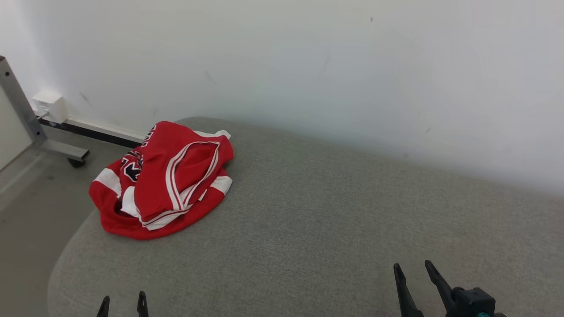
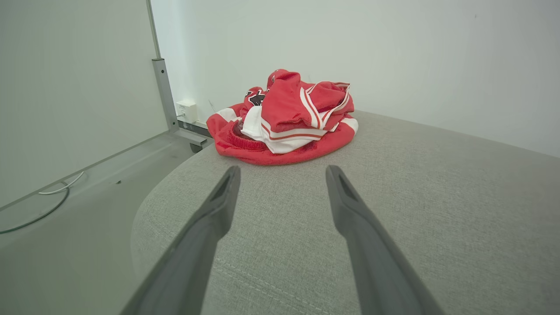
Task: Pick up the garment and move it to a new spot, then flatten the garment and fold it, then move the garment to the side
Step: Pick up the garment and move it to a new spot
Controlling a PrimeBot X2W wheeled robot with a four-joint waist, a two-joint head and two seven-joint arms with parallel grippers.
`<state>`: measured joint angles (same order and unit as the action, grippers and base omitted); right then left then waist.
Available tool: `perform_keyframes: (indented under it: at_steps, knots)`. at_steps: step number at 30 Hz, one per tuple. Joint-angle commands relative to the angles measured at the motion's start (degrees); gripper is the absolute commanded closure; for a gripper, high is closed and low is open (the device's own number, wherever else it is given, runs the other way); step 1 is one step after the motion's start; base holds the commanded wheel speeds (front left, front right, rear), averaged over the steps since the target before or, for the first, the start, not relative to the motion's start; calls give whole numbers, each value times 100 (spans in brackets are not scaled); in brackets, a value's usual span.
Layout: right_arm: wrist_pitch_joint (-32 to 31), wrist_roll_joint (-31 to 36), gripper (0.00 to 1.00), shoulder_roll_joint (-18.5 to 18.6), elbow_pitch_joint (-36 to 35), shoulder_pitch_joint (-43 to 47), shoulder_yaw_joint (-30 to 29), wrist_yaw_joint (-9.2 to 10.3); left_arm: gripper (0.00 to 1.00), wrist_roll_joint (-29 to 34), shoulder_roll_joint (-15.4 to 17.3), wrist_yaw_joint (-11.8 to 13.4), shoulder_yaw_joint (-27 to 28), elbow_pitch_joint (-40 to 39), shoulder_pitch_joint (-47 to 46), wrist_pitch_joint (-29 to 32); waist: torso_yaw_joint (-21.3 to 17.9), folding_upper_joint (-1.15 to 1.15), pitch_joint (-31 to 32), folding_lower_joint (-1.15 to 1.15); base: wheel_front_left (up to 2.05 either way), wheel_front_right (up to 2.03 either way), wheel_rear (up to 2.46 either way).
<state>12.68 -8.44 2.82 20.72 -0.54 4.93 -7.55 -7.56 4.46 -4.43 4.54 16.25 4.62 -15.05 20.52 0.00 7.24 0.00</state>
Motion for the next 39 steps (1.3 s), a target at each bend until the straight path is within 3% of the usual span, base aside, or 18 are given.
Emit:
perform_keyframes:
  at_steps: [1, 11, 21, 26, 32, 39]
  knots:
    - [42, -47, 0, 11, -4, -46, -1, 12, 0, 13, 19, 29, 13, -2, 39, -20, 226, 0, -1, 0, 0, 0, 0]
    - [110, -86, 0, 12, 88, -178, 33, 12, 0, -45, 47, 91, 144, -128, 63, -19, 549, 0, -156, 0, 0, 0, 0]
    - [153, -109, 0, 12, 209, -344, 86, 12, 0, -83, 4, 137, 224, -254, 103, -19, 619, 0, -236, 0, 0, 0, 0]
    - [169, -121, 0, 11, 237, -357, 85, 12, 0, -181, 100, 74, 247, -78, -304, 77, 625, 0, -250, 0, 0, 0, 0]
    - [112, -32, 0, 11, 90, -458, 97, 12, 0, -597, 511, -135, 289, 141, -1220, 1019, 362, 0, -469, 0, 0, 0, 0]
    - [-96, 131, 0, 16, -240, -917, 427, 12, 0, -1596, 1259, -263, 646, 345, -2249, 2368, -515, 0, -1260, 0, 0, 0, 0]
